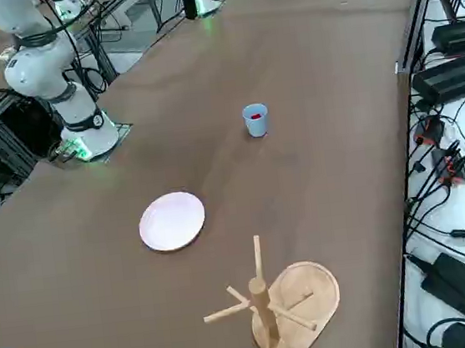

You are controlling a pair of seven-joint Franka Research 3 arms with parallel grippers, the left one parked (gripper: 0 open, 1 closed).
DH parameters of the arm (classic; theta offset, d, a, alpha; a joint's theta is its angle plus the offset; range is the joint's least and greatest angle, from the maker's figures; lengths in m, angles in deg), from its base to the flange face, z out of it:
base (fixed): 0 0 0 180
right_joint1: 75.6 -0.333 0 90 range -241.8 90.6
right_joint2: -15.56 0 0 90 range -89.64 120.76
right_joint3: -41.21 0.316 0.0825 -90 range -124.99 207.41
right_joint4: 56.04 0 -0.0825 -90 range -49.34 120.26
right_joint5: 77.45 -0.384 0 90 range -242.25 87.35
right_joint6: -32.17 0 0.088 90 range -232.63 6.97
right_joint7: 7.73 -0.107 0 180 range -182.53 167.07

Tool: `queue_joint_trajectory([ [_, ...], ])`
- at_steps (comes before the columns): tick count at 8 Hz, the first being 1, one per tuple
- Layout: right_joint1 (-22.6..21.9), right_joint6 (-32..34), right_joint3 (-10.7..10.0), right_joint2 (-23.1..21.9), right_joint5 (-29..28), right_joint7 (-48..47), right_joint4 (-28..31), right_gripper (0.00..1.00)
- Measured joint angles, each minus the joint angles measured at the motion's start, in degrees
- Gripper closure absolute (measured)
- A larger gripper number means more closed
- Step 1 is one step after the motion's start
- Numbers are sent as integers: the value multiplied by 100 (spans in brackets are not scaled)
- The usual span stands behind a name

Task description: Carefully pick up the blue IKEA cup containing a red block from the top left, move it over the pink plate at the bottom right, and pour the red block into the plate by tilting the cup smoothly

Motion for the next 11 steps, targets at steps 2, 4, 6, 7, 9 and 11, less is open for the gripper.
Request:
queue_joint_trajectory([
  [2, -3, 1, 17, 0, -1, 0, 0, 0],
  [4, -19, -22, 35, 6, -8, 0, 0, 0],
  [6, -89, -63, 48, 53, -18, -2, 9, 0],
  [7, -131, -76, 50, 108, -18, -7, 21, 0],
  [9, -238, -370, 55, 215, -34, -31, 120, 0],
  [11, -526, -1162, 69, 461, -43, -250, 441, 0],
])
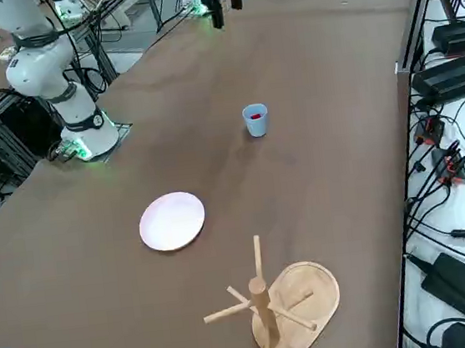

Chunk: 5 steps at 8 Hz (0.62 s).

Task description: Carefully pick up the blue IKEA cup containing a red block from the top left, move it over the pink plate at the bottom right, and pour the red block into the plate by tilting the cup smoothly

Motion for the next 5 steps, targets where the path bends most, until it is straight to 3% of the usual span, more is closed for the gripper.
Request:
queue_joint_trajectory([
  [3, -310, -1130, 11, 503, 2, -138, 632, 0],
  [5, -331, -1634, 11, 566, 22, -135, 1061, 0],
])
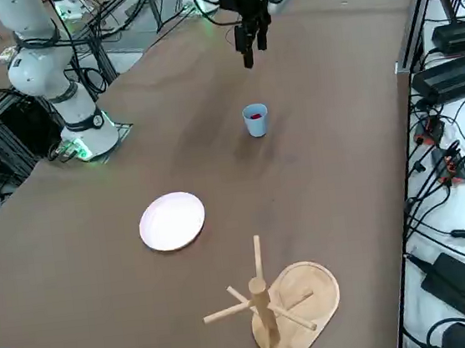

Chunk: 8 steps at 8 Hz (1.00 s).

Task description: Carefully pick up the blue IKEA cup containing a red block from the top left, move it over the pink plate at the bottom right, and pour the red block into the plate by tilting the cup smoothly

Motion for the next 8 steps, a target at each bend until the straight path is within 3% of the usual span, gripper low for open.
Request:
queue_joint_trajectory([
  [3, -211, -947, 4, -4, 225, 32, 910, 0],
  [8, -353, -1660, 2, -48, 238, 11, 1560, 0],
])
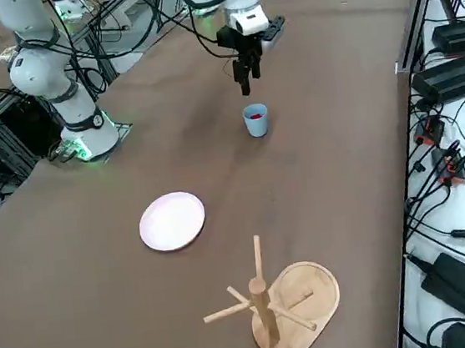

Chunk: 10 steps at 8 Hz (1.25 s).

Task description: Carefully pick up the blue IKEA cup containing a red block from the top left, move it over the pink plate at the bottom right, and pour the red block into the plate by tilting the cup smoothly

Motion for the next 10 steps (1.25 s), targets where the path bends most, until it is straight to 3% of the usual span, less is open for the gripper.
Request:
queue_joint_trajectory([
  [10, -251, -987, 0, 505, -1, -224, 254, 0],
])
